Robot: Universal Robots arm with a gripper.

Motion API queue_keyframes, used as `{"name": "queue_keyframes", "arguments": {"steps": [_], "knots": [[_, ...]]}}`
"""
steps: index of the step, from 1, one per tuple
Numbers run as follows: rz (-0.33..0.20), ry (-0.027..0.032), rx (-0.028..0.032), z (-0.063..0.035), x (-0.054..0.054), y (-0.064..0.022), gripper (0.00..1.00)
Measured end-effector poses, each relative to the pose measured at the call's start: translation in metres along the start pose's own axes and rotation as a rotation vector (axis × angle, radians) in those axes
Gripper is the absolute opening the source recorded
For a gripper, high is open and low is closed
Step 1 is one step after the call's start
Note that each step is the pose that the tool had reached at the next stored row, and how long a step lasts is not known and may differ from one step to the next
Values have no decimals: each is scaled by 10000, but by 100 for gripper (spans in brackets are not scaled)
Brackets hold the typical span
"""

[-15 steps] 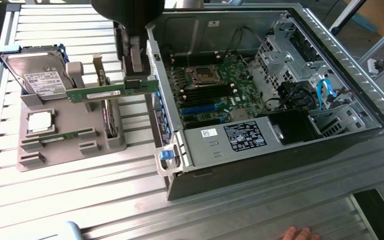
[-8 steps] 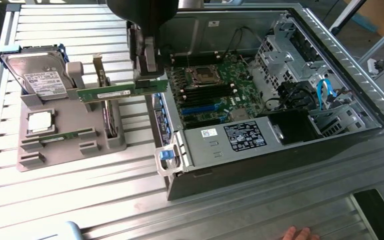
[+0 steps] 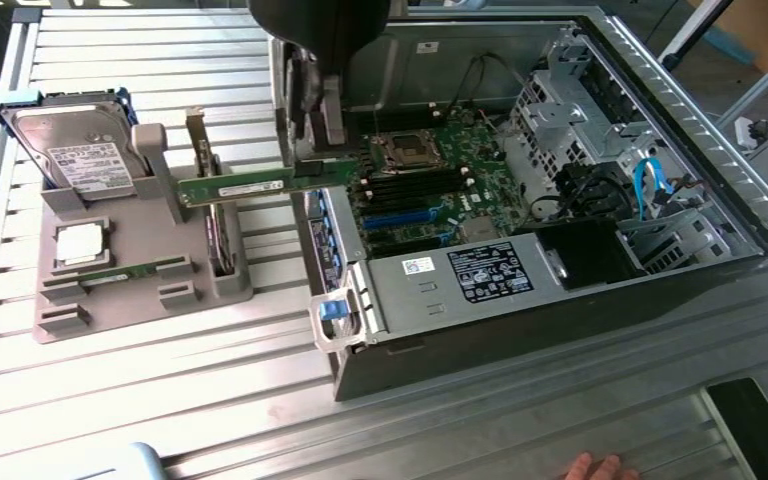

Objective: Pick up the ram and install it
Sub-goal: 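Pick up the ram and move it above insertion slot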

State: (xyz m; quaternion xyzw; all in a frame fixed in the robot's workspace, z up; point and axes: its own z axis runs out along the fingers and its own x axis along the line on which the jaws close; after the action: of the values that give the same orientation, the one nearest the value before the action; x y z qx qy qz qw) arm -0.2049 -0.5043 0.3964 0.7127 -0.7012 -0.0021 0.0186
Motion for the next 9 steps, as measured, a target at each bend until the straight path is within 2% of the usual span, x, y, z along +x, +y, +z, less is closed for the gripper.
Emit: {"name": "queue_keyframes", "arguments": {"steps": [9], "knots": [[0, 0, 0, -7, 59, -266, 12]]}}
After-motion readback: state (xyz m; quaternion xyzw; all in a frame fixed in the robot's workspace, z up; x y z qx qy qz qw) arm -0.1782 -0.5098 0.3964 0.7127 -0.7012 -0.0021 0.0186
